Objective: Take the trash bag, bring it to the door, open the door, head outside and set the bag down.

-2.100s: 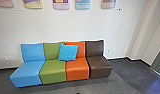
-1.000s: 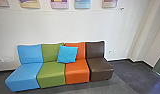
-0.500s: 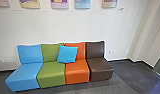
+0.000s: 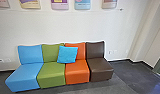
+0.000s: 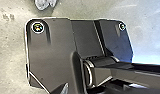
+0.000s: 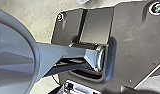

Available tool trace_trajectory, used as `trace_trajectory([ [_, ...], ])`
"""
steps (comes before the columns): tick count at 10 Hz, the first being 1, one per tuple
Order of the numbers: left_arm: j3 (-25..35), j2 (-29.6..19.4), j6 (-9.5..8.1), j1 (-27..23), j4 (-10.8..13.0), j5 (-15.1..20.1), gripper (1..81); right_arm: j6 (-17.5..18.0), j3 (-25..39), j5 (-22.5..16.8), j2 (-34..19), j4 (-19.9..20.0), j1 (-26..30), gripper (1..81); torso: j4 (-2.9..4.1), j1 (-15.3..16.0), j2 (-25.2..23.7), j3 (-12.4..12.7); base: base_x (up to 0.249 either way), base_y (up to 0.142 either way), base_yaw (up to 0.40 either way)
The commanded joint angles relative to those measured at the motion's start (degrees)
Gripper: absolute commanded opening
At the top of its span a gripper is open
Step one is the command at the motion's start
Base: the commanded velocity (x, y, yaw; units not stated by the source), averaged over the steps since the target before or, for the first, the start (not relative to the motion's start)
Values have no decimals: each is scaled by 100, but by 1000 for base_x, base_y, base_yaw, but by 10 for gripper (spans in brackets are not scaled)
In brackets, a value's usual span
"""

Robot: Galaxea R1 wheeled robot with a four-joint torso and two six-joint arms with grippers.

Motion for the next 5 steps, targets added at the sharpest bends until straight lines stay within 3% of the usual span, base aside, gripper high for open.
trace_trajectory([
  [1,701,-756,-20,-354,-371,271,811,40,1315,-449,-948,12,187,811,-132,362,-562,-231,0,0,0],
  [2,771,-817,-29,-415,-423,279,811,48,1491,-449,-1097,12,196,811,-196,456,-717,-530,0,0,0],
  [3,780,-852,-29,-468,-562,297,811,83,1612,-449,-1201,30,239,811,-196,544,-863,-586,0,0,0],
  [4,771,-879,-20,-547,-678,332,811,128,1702,-449,-1290,74,284,811,-70,644,-1027,-731,0,0,0],
  [5,763,-905,-20,-643,-828,350,811,145,1887,-449,-1458,127,362,811,-96,775,-1235,-702,0,0,0],
])
